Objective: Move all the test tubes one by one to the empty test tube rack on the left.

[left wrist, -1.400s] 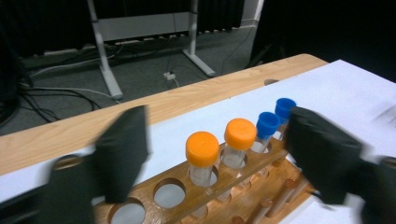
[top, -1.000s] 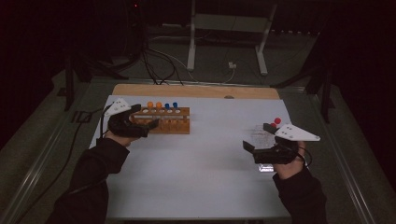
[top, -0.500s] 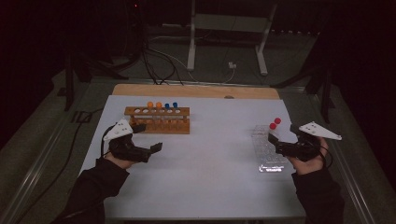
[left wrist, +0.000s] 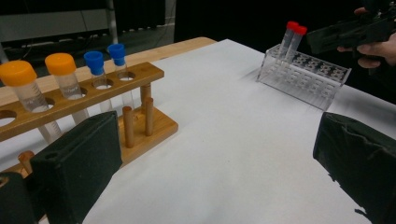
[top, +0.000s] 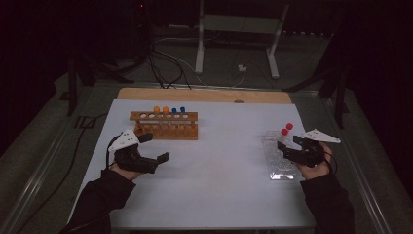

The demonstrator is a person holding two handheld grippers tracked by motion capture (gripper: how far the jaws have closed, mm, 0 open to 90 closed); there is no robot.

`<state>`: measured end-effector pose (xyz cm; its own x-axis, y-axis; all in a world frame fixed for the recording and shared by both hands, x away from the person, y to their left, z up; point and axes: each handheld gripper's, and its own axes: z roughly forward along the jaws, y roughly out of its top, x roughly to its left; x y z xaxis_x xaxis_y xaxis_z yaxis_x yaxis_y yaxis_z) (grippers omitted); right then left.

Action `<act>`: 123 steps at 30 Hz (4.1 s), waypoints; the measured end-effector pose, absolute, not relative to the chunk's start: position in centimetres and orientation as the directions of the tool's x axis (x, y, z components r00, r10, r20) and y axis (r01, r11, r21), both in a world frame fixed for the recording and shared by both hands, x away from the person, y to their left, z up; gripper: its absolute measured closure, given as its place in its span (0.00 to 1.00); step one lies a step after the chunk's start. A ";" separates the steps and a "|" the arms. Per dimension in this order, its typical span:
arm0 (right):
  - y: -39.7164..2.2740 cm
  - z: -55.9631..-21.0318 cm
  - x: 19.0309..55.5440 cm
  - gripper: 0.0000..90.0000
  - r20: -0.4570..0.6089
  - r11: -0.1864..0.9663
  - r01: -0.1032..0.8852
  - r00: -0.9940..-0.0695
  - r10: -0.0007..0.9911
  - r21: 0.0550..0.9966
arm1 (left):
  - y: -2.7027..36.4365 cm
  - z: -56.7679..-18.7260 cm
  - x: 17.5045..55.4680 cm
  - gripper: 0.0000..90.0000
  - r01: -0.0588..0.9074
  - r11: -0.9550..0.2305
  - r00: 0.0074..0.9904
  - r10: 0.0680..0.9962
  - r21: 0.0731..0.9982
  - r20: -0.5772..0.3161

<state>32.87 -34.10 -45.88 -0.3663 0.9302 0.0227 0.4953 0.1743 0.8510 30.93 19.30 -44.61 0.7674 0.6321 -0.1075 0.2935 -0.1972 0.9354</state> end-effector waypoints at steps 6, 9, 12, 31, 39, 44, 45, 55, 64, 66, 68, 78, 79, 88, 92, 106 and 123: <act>-34.0 -46.1 33.8 0.56 0.035 0.171 0.511 -0.367 0.930 0.842 | 19.3 -44.6 30.9 0.02 0.292 -0.201 0.769 0.630 0.935 -0.105; -34.1 -46.2 34.3 0.65 0.035 0.173 0.521 -0.365 0.930 0.836 | 19.2 -44.7 30.9 0.02 0.291 -0.205 0.770 0.629 0.934 -0.102; -34.1 -46.2 34.7 0.71 0.031 0.178 0.525 -0.365 0.931 0.832 | 19.1 -44.7 30.9 0.02 0.292 -0.205 0.773 0.626 0.934 -0.104; -33.7 -46.1 35.3 0.83 -0.007 0.232 0.549 -0.381 0.924 0.803 | 19.1 -44.8 31.0 0.02 0.299 -0.213 0.776 0.622 0.930 -0.107; -33.3 -43.8 34.3 0.83 -0.070 0.268 0.489 -0.385 0.920 0.830 | 19.2 -44.6 30.9 0.02 0.298 -0.217 0.780 0.617 0.930 -0.106; -32.7 -42.2 33.4 0.83 -0.104 0.286 0.440 -0.392 0.914 0.851 | 19.2 -44.5 30.9 0.02 0.300 -0.220 0.782 0.613 0.928 -0.108; -32.5 -41.9 33.2 0.83 -0.112 0.290 0.430 -0.393 0.913 0.855 | 19.2 -44.5 30.9 0.02 0.300 -0.221 0.782 0.614 0.928 -0.106; -29.8 -40.1 31.6 0.83 -0.098 0.309 0.360 -0.500 0.860 0.880 | 18.5 -44.6 30.9 0.02 0.306 -0.237 0.796 0.596 0.922 -0.111; -26.0 -41.6 30.9 0.83 -0.076 0.367 0.365 -0.612 0.788 0.856 | 17.0 -44.2 30.8 0.02 0.297 -0.265 0.825 0.555 0.917 -0.107; -25.3 -42.0 30.8 0.83 -0.075 0.383 0.368 -0.630 0.773 0.847 | 16.6 -44.1 30.8 0.02 0.295 -0.270 0.832 0.545 0.917 -0.108; -24.7 -42.4 30.9 0.83 -0.070 0.395 0.370 -0.649 0.758 0.841 | 16.1 -44.1 30.8 0.02 0.294 -0.272 0.836 0.537 0.916 -0.109; -21.8 -43.8 30.6 0.83 -0.062 0.452 0.374 -0.712 0.700 0.810 | 13.6 -43.7 31.2 0.02 0.290 -0.290 0.865 0.487 0.912 -0.120; -21.6 -43.9 30.6 0.83 -0.060 0.456 0.374 -0.717 0.695 0.807 | 13.3 -43.6 31.3 0.03 0.291 -0.291 0.867 0.483 0.912 -0.122; -19.9 -44.5 30.2 0.83 -0.051 0.480 0.365 -0.752 0.657 0.798 | 10.7 -43.1 31.6 0.04 0.264 -0.319 0.898 0.425 0.910 -0.112; -19.3 -44.7 30.1 0.83 -0.048 0.490 0.361 -0.765 0.642 0.793 | 9.5 -42.9 31.8 0.06 0.250 -0.324 0.910 0.400 0.912 -0.107; -18.0 -45.0 29.7 0.83 -0.041 0.509 0.348 -0.794 0.607 0.787 | 5.4 -43.0 32.3 0.40 0.198 -0.346 0.944 0.319 0.917 -0.084; -17.7 -44.9 29.5 0.83 -0.035 0.506 0.343 -0.801 0.597 0.791 | 3.0 -43.8 32.6 0.75 0.152 -0.390 0.951 0.308 0.908 -0.027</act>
<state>29.51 -17.72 -44.91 -0.8013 0.5972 -0.0347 0.3428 0.5060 0.7914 32.57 3.03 -43.84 0.9510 0.3080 -0.0266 0.1518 -0.3904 0.9080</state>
